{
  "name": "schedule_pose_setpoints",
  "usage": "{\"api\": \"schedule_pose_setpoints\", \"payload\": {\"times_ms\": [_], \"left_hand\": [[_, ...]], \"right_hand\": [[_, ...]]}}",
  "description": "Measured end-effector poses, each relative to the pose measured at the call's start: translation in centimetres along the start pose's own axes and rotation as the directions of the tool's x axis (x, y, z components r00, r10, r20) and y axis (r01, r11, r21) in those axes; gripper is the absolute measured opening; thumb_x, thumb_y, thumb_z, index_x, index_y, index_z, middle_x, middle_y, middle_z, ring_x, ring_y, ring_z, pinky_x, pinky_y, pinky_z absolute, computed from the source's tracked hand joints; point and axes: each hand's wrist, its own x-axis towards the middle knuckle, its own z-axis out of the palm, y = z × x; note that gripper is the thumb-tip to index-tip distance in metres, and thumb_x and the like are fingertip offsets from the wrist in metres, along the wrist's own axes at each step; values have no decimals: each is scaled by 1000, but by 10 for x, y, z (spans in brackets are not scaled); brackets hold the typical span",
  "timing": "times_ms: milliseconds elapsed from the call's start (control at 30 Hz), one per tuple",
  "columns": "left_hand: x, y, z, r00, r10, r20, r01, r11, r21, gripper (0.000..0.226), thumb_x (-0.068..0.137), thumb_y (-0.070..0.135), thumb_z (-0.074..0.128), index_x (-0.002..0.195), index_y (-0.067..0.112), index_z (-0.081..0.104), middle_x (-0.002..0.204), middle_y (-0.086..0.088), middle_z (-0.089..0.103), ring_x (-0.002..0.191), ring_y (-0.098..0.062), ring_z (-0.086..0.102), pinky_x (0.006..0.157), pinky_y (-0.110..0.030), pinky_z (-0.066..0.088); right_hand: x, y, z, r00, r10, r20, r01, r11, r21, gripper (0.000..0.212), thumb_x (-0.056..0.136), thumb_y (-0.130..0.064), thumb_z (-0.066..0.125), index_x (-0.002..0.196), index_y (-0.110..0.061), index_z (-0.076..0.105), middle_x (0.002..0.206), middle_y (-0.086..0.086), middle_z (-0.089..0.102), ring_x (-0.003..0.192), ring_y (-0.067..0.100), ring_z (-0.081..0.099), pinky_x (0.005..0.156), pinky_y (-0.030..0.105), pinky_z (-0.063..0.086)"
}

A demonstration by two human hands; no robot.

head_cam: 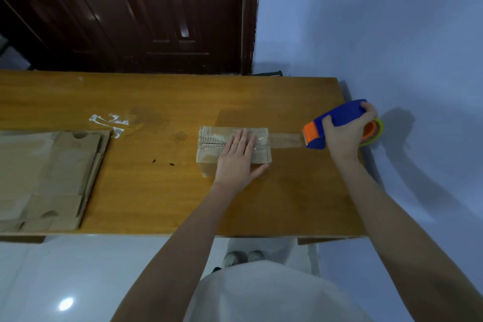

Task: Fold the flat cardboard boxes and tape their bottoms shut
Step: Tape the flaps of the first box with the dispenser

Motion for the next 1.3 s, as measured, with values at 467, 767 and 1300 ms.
{"api": "schedule_pose_setpoints", "payload": {"times_ms": [467,767,1300], "left_hand": [[6,3,-8,994,104,23,-102,992,-67,91,91,66,29,149,7,-7,159,-11,-6,146,-21,-8,117,-30,-10],[6,4,-2,995,103,11,-102,994,-49,90,85,70,12,149,10,-9,159,-10,-5,146,-20,-9,119,-33,-5],[8,3,0,994,111,-1,-111,993,-48,88,90,66,27,151,7,3,159,-11,0,146,-21,-6,119,-33,-5]], "right_hand": [[9,-30,-13,997,-74,17,73,996,59,67,79,-6,66,133,-1,26,124,3,32,104,13,46,75,8,44],[11,-58,-10,962,-225,155,236,970,-52,65,81,-9,66,134,-4,28,125,6,40,103,15,47,71,9,42],[6,-44,-2,907,-299,297,380,885,-269,61,84,-14,63,135,-2,30,119,18,49,96,30,55,67,36,50]]}}
